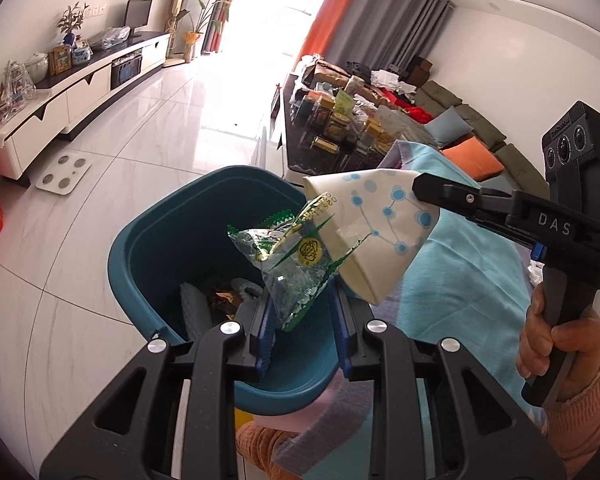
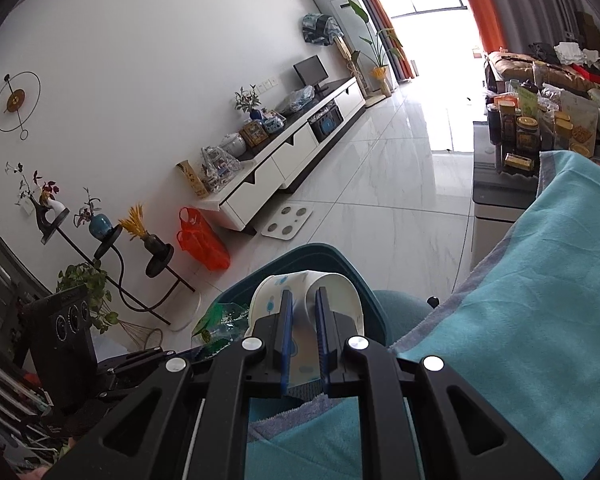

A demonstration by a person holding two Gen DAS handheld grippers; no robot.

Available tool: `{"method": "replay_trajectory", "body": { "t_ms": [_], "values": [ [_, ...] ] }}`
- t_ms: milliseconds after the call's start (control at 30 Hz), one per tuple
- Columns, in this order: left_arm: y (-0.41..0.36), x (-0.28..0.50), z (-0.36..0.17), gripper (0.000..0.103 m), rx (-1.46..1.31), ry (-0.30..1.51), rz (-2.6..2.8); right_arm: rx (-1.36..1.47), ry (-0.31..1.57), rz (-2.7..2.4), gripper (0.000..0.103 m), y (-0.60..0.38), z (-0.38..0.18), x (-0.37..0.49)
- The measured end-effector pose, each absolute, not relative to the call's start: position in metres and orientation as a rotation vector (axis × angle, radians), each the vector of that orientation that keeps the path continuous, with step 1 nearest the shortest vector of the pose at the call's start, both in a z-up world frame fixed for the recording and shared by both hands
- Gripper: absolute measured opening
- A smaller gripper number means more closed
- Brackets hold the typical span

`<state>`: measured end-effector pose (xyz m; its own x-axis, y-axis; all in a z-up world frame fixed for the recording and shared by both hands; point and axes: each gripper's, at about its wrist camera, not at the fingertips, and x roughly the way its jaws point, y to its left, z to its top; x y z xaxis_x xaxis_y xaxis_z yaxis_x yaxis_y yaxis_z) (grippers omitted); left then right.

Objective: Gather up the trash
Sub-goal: 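Carry the green wrapper and blue-dotted cup with both tools over the teal bin, then open both tools to drop the wrapper and cup into the bin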

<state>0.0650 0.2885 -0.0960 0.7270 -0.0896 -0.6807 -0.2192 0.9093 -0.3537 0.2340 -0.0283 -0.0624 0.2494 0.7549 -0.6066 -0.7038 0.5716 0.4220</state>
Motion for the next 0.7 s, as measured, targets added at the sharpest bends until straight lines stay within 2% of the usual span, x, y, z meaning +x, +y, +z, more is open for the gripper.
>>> {"method": "replay_trajectory", "body": {
  "t_ms": [200,267,333,467,633,700],
  "values": [
    [0.295,0.074,-0.106,0.025,-0.448,0.781,0.086,0.058,0.903,0.985,0.010,-0.017,-0.072,0.237],
    [0.298,0.077,-0.110,0.028,-0.454,0.790,0.092,0.057,0.907,0.984,0.010,-0.016,-0.074,0.236],
    [0.299,0.079,-0.114,0.035,-0.462,0.793,0.101,0.055,0.906,0.986,0.011,-0.016,-0.075,0.234],
    [0.297,0.081,-0.117,0.038,-0.472,0.793,0.102,0.073,0.903,0.986,0.012,-0.022,-0.073,0.234],
    [0.287,0.072,-0.110,0.043,-0.445,0.757,0.095,0.095,0.895,0.985,0.023,-0.037,-0.069,0.231],
    [0.281,0.068,-0.102,0.046,-0.425,0.735,0.085,0.098,0.880,0.984,0.024,-0.045,-0.064,0.227]
  ]
}}
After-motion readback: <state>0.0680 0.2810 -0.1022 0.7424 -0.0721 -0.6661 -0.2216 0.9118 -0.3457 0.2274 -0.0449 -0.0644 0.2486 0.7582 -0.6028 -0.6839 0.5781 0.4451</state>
